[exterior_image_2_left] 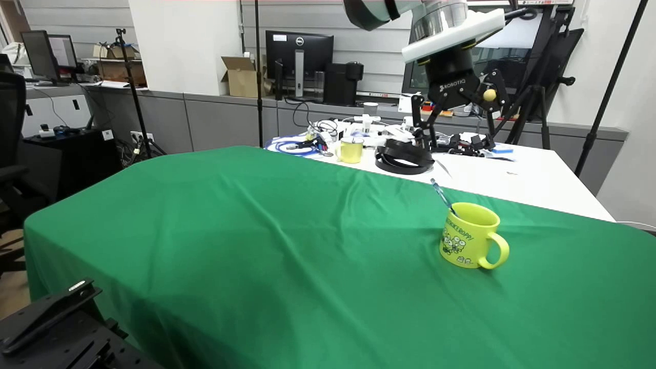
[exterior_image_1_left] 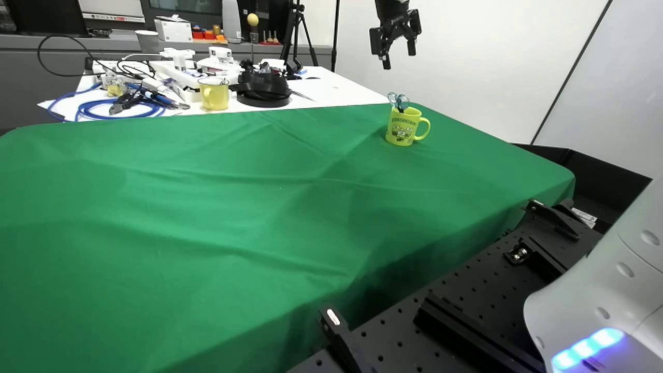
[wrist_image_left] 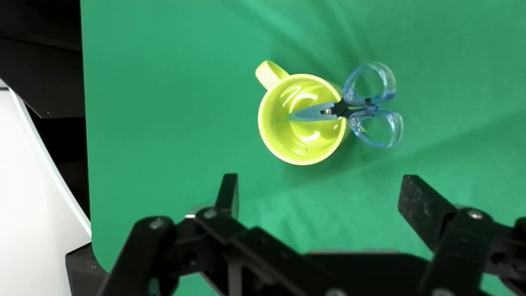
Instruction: Remove the scissors from the mug.
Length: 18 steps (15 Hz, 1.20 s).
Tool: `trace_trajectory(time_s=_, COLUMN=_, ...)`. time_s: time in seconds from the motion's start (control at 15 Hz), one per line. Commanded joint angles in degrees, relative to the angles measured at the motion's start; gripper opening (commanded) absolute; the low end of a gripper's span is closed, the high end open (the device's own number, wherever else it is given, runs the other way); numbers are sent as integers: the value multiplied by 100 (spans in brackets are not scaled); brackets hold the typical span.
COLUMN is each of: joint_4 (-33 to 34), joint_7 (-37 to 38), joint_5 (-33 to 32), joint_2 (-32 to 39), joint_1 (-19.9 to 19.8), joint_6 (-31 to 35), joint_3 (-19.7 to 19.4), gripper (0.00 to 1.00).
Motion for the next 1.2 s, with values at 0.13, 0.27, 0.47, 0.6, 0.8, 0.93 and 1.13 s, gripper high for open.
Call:
trace_trajectory(time_s=0.13, joint_4=-716, joint_7=325, joint_5=-498, joint_2=-398, joint_1=123, joint_6=315, joint_3=-13, gripper=100)
trace_trajectory(time_s=0.27, joint_4=-909, joint_7=328, joint_5=-646, joint_2=-477, joint_1=147, joint_6=354, joint_3=-12, gripper=100)
trace_trajectory(time_s=0.47, joint_4=-1186, joint_7=385, joint_5=-790, joint_2=-581, joint_1=147, joint_6=453, joint_3=-9, gripper=100)
trace_trajectory(time_s=0.6, joint_4=-1319, joint_7=390, joint_5=-820, joint_2=-624, joint_1=134, joint_6=493, joint_3=0, gripper=100)
trace_trajectory(time_s=0.8, joint_4=-1489, joint_7=352, joint_5=-889, joint_2=-667, joint_1=115, joint_6=655, joint_3=7, gripper=100)
trace_trajectory(time_s=0.93, joint_4=-1536, joint_7=346, joint_5=-943, joint_2=-636, joint_1=104, joint_6=837, joint_3=-9, gripper=100)
trace_trajectory(time_s=1.13, joint_4=-1581, joint_7=311, joint_5=-913, joint_2=-619, joint_1=60, joint_6=1078, joint_3=-13, gripper=100)
